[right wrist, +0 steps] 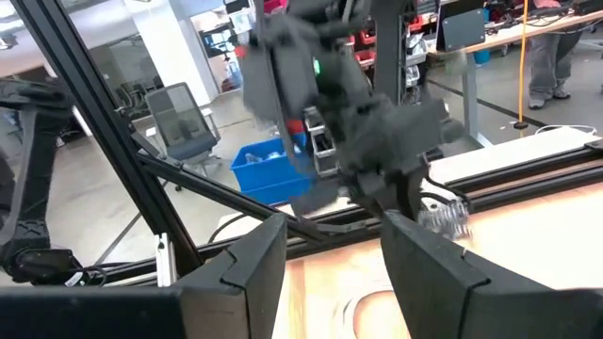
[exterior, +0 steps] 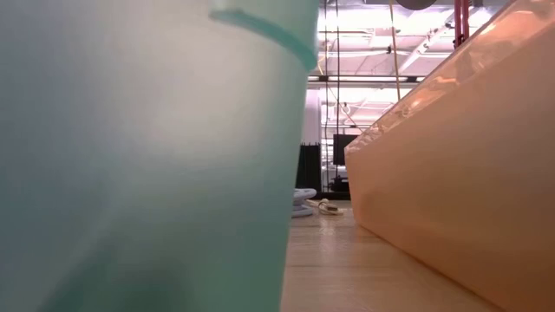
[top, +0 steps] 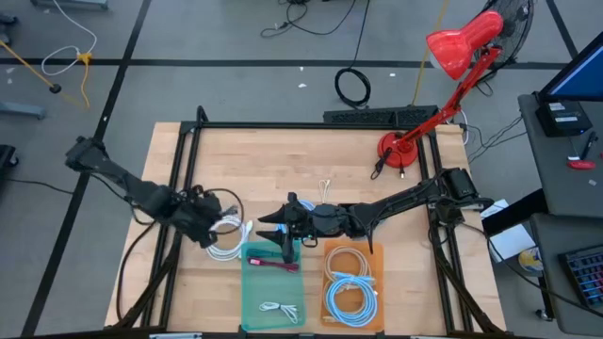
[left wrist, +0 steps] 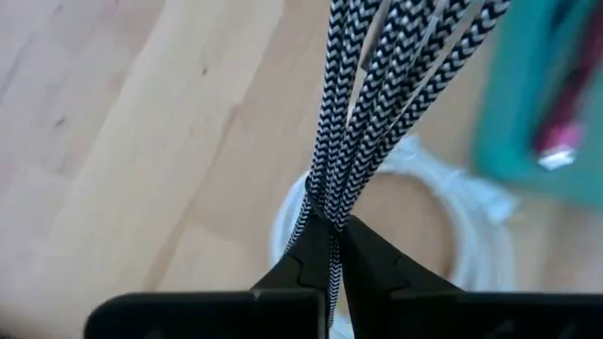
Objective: Pick & Place USB Port
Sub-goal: Put the black charger cable into the green bin
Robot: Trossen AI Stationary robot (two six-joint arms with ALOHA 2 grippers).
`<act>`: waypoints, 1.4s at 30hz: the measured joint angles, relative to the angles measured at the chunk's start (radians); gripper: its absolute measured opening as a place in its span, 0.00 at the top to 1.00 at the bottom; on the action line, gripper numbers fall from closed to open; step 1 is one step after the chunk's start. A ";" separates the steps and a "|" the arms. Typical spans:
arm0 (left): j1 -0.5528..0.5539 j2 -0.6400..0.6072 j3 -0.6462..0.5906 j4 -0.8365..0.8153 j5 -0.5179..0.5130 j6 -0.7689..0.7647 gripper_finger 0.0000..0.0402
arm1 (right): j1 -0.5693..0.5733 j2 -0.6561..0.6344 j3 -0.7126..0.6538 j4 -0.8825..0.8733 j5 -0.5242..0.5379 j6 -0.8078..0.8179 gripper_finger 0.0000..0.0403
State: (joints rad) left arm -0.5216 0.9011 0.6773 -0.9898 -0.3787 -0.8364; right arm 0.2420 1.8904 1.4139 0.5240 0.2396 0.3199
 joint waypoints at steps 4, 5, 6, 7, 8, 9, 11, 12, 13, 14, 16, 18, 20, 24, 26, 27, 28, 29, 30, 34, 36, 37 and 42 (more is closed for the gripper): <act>-0.033 -0.059 0.002 0.080 0.011 -0.030 0.98 | 0.000 -0.007 0.000 -0.009 0.033 -0.014 0.59; -0.044 -0.055 0.002 0.097 0.017 -0.029 0.98 | 0.004 -0.013 -0.001 -0.019 0.059 -0.031 0.59; -0.056 -0.047 0.002 0.116 0.021 -0.026 0.98 | 0.008 -0.019 -0.001 -0.026 0.090 -0.051 0.59; -0.065 -0.036 0.003 0.134 0.020 -0.023 0.98 | 0.013 -0.027 0.000 -0.041 0.129 -0.067 0.59; -0.073 -0.018 0.012 0.136 0.020 -0.023 0.98 | 0.020 -0.039 0.000 -0.074 0.174 -0.077 0.59; -0.080 0.003 0.024 0.137 0.017 -0.023 0.98 | 0.029 -0.057 0.000 -0.122 0.218 -0.081 0.59; -0.096 0.049 0.063 0.146 0.004 -0.018 0.98 | 0.050 -0.093 -0.001 -0.222 0.324 -0.084 0.59; -0.104 0.071 0.088 0.147 -0.001 -0.011 0.98 | 0.063 -0.113 -0.001 -0.269 0.384 -0.085 0.59; -0.113 0.095 0.114 0.147 -0.011 -0.007 0.98 | 0.077 -0.133 0.000 -0.319 0.451 -0.090 0.59; -0.122 0.119 0.145 0.149 -0.020 -0.002 0.98 | 0.096 -0.155 0.000 -0.373 0.515 -0.097 0.59; -0.135 0.170 0.212 0.154 -0.032 0.007 0.98 | 0.132 -0.189 0.000 -0.458 0.628 -0.098 0.59; -0.143 0.222 0.284 0.162 -0.033 0.023 0.98 | 0.174 -0.213 0.000 -0.517 0.695 -0.097 0.59; -0.150 0.278 0.351 0.178 -0.026 0.049 0.98 | 0.225 -0.242 -0.011 -0.559 0.746 -0.100 0.59; -0.155 0.400 0.485 0.181 0.005 0.135 0.98 | 0.315 -0.297 -0.040 -0.550 0.821 -0.115 0.59; -0.148 0.461 0.542 0.180 0.031 0.179 0.98 | 0.357 -0.318 -0.055 -0.544 0.907 -0.127 0.59; -0.141 0.491 0.566 0.179 0.048 0.201 0.98 | 0.377 -0.328 -0.063 -0.539 0.963 -0.128 0.59; -0.133 0.521 0.589 0.178 0.072 0.223 0.98 | 0.401 -0.336 -0.073 -0.540 1.035 -0.129 0.59; -0.125 0.548 0.608 0.175 0.100 0.244 0.98 | 0.425 -0.343 -0.083 -0.545 1.121 -0.135 0.59; -0.114 0.575 0.624 0.170 0.126 0.261 0.98 | 0.446 -0.347 -0.091 -0.545 1.205 -0.142 0.59; -0.058 0.651 0.650 0.141 0.210 0.289 0.98 | 0.495 -0.357 -0.099 -0.548 1.321 -0.162 0.59; -0.021 0.682 0.650 0.129 0.250 0.295 0.98 | 0.499 -0.366 -0.100 -0.528 1.329 -0.168 0.59; -0.003 0.695 0.650 0.119 0.271 0.299 0.98 | 0.496 -0.370 -0.099 -0.526 1.332 -0.168 0.59; 0.072 0.760 0.650 0.117 0.383 0.320 0.98 | 0.476 -0.363 -0.107 -0.529 1.328 -0.183 0.59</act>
State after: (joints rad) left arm -0.4492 1.6607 1.3277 -0.8732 0.0041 -0.5163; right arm 0.7177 1.5272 1.3071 -0.0053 1.5673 0.1371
